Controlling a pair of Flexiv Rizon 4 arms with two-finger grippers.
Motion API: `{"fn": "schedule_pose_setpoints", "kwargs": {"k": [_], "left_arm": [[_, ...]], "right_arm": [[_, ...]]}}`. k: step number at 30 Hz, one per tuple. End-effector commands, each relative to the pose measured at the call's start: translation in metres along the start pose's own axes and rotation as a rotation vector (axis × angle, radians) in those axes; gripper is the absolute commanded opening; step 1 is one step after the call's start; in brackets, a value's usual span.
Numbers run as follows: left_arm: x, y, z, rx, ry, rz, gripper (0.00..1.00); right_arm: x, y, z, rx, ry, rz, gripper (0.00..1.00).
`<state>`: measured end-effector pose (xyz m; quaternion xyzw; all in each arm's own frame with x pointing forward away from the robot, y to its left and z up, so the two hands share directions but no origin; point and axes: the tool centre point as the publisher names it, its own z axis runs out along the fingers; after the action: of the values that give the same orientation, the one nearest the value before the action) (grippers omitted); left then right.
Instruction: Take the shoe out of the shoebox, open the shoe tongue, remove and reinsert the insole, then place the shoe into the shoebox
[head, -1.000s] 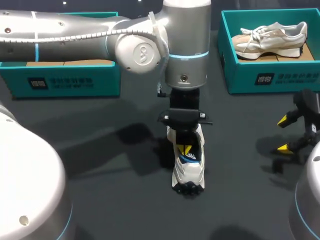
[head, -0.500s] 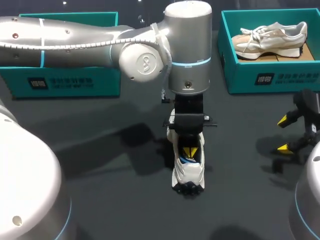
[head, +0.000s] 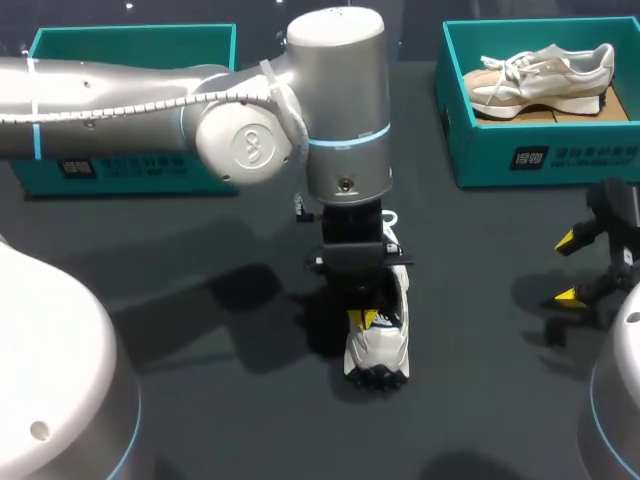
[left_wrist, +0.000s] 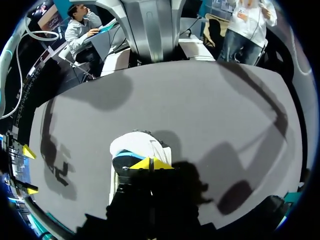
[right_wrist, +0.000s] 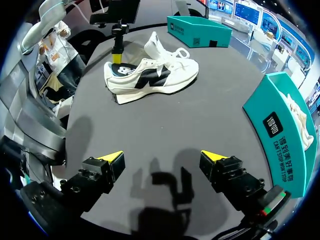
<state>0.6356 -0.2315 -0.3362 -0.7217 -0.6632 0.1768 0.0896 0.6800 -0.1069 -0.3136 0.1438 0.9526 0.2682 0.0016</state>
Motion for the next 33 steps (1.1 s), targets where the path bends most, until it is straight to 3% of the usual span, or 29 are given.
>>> {"fn": "schedule_pose_setpoints", "kwargs": {"k": [1,8,13,18,22,27,33], "left_arm": [[-0.009,0.013,0.025,0.012,0.011,-0.011,0.00],[-0.010,0.021,0.034,-0.017,0.023,-0.037,0.00],[-0.013,0.011,0.015,-0.055,-0.003,-0.025,0.00],[-0.019,0.007,0.024,-0.084,0.083,-0.026,0.00],[-0.016,0.016,0.046,-0.064,0.136,-0.055,0.00],[-0.008,0.033,0.067,-0.113,0.126,-0.081,0.00],[-0.001,0.049,0.058,-0.169,0.092,-0.122,0.00]], "right_arm": [[0.002,0.000,-0.001,0.002,-0.004,0.000,1.00],[0.002,0.000,-0.001,0.002,-0.004,0.000,1.00],[0.002,0.000,-0.001,0.002,-0.004,0.000,1.00],[0.002,0.000,-0.001,0.002,-0.004,0.000,1.00],[0.002,0.000,-0.001,0.002,-0.004,0.000,1.00],[0.002,0.000,-0.001,0.002,-0.004,0.000,1.00],[0.002,0.000,-0.001,0.002,-0.004,0.000,1.00]]}}
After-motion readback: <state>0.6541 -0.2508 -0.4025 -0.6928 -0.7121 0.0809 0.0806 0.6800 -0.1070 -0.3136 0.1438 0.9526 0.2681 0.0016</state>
